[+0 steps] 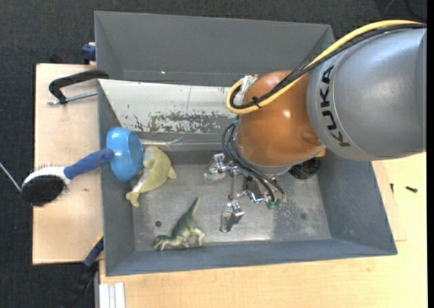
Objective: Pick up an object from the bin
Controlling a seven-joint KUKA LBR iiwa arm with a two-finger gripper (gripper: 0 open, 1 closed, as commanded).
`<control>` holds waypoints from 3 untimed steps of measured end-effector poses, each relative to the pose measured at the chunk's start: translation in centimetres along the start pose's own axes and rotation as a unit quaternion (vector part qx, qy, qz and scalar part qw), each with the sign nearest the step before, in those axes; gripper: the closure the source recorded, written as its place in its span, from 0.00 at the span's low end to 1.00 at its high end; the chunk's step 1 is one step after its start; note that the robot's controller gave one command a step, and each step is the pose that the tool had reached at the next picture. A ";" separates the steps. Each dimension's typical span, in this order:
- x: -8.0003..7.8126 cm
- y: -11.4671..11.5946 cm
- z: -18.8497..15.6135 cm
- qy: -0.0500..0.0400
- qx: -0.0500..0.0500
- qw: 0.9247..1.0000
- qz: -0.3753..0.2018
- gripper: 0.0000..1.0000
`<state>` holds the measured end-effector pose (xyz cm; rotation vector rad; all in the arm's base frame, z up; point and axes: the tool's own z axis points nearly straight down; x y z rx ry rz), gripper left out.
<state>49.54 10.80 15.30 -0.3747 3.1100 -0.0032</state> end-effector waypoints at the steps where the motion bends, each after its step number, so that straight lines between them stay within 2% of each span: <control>1: -2.8 3.9 7.8 0.002 -0.002 0.997 -0.074 0.00; 2: -2.7 3.9 7.8 0.002 -0.003 0.997 -0.072 1.00; 3: -4.1 3.6 -11.3 -0.004 -0.002 0.992 -0.126 1.00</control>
Offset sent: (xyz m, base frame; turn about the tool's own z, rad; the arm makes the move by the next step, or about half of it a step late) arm 0.0163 0.0430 -0.0794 -0.1466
